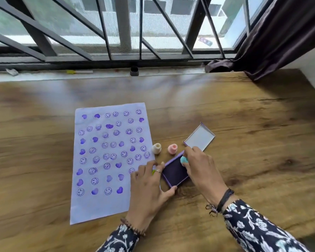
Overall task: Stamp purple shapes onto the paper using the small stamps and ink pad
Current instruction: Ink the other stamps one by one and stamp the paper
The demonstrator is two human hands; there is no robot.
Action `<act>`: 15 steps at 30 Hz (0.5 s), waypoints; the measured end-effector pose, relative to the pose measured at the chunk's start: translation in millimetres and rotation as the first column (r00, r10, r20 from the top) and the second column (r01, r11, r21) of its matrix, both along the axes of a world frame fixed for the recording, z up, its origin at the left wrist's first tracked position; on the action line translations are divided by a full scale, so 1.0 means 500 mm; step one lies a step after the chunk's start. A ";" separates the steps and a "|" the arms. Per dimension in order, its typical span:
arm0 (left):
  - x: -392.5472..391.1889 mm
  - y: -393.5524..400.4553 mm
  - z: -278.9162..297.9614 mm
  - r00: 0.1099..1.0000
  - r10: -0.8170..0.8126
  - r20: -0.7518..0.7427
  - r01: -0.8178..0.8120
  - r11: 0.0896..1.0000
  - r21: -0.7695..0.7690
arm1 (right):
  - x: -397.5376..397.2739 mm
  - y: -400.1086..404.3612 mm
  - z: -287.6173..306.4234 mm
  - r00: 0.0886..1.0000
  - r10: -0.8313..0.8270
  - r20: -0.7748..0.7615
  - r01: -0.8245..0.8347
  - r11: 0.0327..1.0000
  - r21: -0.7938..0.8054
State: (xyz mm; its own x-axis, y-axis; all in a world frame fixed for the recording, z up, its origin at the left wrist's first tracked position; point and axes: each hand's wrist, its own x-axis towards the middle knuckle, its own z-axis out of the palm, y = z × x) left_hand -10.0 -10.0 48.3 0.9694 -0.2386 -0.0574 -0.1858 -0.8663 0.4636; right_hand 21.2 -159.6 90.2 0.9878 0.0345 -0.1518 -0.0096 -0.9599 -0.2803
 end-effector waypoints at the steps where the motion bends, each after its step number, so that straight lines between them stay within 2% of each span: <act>1: -0.002 0.000 -0.002 1.000 0.003 0.007 -0.003 1.000 -0.007 | -0.004 0.000 0.000 1.000 -0.001 0.011 0.001 1.000 -0.001; 5: -0.004 0.007 -0.010 0.999 -0.027 0.032 0.028 0.999 -0.046 | -0.028 0.003 -0.006 0.995 -0.056 0.087 0.054 0.998 0.022; 8: 0.000 0.035 -0.015 0.996 -0.089 0.016 0.090 0.990 -0.104 | -0.052 0.018 -0.010 0.960 -0.205 0.192 0.175 0.971 0.163; 10: -0.001 0.072 -0.006 0.994 -0.107 0.016 0.108 0.977 -0.185 | -0.077 0.048 -0.005 0.866 -0.432 0.251 0.316 0.863 0.393; 12: -0.008 0.128 0.006 0.991 -0.128 0.046 0.135 0.968 -0.211 | -0.107 0.097 0.002 0.753 -0.622 0.214 0.391 0.685 0.614; 13: -0.013 0.161 0.008 0.989 -0.135 0.066 0.145 0.968 -0.205 | -0.123 0.127 0.000 0.731 -0.652 0.201 0.391 0.642 0.659; 15: -0.019 0.229 0.007 0.986 -0.141 0.092 0.155 0.973 -0.171 | -0.155 0.190 -0.013 0.761 -0.617 0.201 0.358 0.657 0.663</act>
State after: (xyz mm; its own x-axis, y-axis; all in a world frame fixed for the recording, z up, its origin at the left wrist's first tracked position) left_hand -19.3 104.4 52.0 0.9224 -0.3790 0.0739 -0.3476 -0.7318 0.5861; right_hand -56.5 -64.5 83.5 0.8459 -0.5214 0.1121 -0.1991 -0.5037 -0.8406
